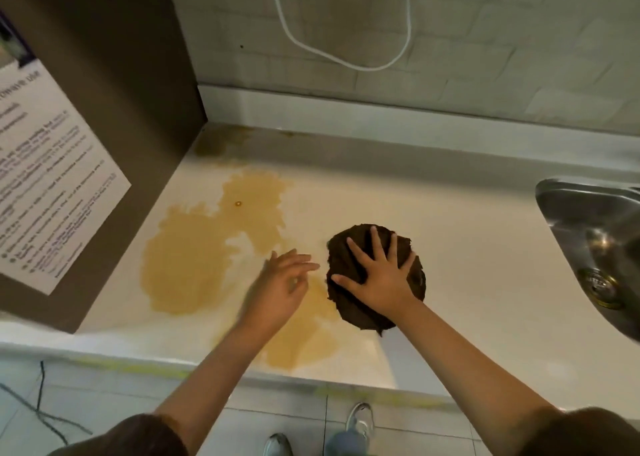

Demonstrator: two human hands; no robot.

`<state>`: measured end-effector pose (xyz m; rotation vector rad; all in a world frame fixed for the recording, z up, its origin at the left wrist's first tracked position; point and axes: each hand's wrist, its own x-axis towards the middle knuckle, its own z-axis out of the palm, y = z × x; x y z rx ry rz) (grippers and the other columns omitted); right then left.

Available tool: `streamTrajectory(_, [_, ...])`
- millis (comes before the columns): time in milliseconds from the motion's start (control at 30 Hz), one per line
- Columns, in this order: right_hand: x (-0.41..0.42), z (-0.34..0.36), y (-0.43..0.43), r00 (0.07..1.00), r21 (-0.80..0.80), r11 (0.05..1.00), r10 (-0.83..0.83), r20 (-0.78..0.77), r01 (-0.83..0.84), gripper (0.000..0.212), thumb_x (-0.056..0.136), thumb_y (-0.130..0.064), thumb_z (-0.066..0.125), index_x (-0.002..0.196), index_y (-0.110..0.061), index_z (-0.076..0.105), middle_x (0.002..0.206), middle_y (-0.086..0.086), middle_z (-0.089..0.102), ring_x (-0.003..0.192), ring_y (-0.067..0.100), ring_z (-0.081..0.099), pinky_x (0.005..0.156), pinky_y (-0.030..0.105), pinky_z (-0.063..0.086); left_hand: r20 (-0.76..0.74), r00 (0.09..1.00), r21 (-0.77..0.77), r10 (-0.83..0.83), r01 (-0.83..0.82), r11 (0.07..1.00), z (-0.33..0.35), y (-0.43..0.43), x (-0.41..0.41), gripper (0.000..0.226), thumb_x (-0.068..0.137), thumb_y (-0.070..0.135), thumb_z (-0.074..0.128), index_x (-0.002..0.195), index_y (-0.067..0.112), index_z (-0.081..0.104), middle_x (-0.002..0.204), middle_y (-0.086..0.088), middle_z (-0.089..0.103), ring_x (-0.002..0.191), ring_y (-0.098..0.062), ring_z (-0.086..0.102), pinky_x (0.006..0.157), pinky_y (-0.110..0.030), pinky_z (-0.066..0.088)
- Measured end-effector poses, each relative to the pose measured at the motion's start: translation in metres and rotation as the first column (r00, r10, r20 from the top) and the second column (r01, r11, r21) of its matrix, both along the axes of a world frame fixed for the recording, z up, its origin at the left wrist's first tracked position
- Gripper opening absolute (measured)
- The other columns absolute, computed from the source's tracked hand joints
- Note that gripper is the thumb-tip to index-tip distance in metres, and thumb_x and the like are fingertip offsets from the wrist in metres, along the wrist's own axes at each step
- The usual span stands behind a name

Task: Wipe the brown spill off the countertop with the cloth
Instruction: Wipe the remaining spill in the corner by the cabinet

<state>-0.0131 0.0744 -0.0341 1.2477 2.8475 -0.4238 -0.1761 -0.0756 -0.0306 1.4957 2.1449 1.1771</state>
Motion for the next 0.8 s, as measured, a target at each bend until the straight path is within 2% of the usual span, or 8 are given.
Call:
streamTrajectory(67, [-0.009,-0.005,-0.004,0.994,0.051,0.997,-0.065,0.084,0.061,0.086,0.071,-0.091,0.021,0.146,-0.055,0.003,0.160,0.000,-0.016,0.143,0.040,-0.020,0.101,0.071,-0.016,0.020,0.997,0.021,0.069,-0.069,0.997,0.000,-0.027,-0.014,0.029,0.088,0.022,0.046,0.107,0.029,0.067,0.122,0.017,0.056,0.129,-0.004,0.039,0.115,-0.029,0.008])
streamTrajectory(167, [-0.016,-0.009,-0.006,0.987,0.052,0.994,-0.104,0.119,0.098,0.078,0.077,-0.086,0.023,0.146,-0.055,0.003,0.162,0.003,-0.008,0.144,0.041,-0.013,0.105,0.074,-0.007,-0.018,0.984,0.052,0.176,-0.175,0.983,-0.001,-0.062,-0.030,0.035,0.087,0.031,0.039,0.106,0.025,0.069,0.118,0.014,0.058,0.125,-0.002,0.040,0.115,-0.024,0.007])
streamTrajectory(267, [-0.005,-0.011,-0.011,0.990,0.078,0.995,-0.064,0.123,0.055,0.075,0.078,-0.084,0.018,0.146,-0.055,0.003,0.162,0.000,-0.001,0.145,0.040,-0.009,0.108,0.071,-0.004,-0.081,0.968,0.059,0.239,-0.235,0.970,-0.004,-0.083,-0.043,0.042,0.086,0.032,0.034,0.105,0.019,0.069,0.118,0.005,0.061,0.126,-0.011,0.042,0.115,-0.024,0.005])
streamTrajectory(433, [0.033,-0.013,-0.034,0.992,0.056,0.997,-0.067,0.108,0.061,0.075,0.075,-0.084,0.011,0.144,-0.058,0.001,0.162,-0.004,-0.002,0.146,0.036,-0.009,0.110,0.069,-0.004,-0.182,0.947,0.021,0.263,-0.264,0.964,-0.015,-0.106,-0.070,0.042,0.087,0.026,0.033,0.104,0.014,0.069,0.119,-0.006,0.063,0.127,-0.023,0.042,0.114,-0.040,0.012])
streamTrajectory(533, [0.043,-0.013,-0.059,0.985,0.071,0.993,-0.106,0.135,0.097,0.077,0.073,-0.085,0.007,0.145,-0.057,-0.002,0.162,-0.003,-0.005,0.146,0.037,-0.011,0.110,0.068,-0.005,-0.219,0.929,-0.008,0.298,-0.307,0.952,-0.022,-0.113,-0.081,0.042,0.089,0.027,0.033,0.105,0.013,0.069,0.122,-0.009,0.061,0.127,-0.027,0.041,0.114,-0.041,0.012])
streamTrajectory(667, [0.044,-0.015,-0.075,0.987,0.078,0.995,-0.070,0.146,0.059,0.077,0.070,-0.088,-0.001,0.142,-0.060,-0.005,0.161,-0.004,-0.008,0.145,0.036,-0.014,0.110,0.066,-0.007,-0.261,0.923,-0.024,0.284,-0.300,0.954,-0.026,-0.114,-0.081,0.041,0.090,0.027,0.033,0.109,0.013,0.067,0.123,-0.008,0.061,0.127,-0.029,0.042,0.113,-0.041,0.013])
streamTrajectory(800, [0.033,-0.009,-0.055,0.991,0.066,0.998,-0.029,0.129,0.021,0.077,0.069,-0.090,0.003,0.141,-0.061,0.000,0.162,-0.004,-0.005,0.146,0.033,-0.014,0.112,0.065,-0.006,-0.254,0.925,-0.029,0.282,-0.299,0.954,-0.027,-0.113,-0.081,0.042,0.092,0.028,0.032,0.111,0.012,0.067,0.123,-0.007,0.061,0.126,-0.027,0.042,0.113,-0.044,0.019])
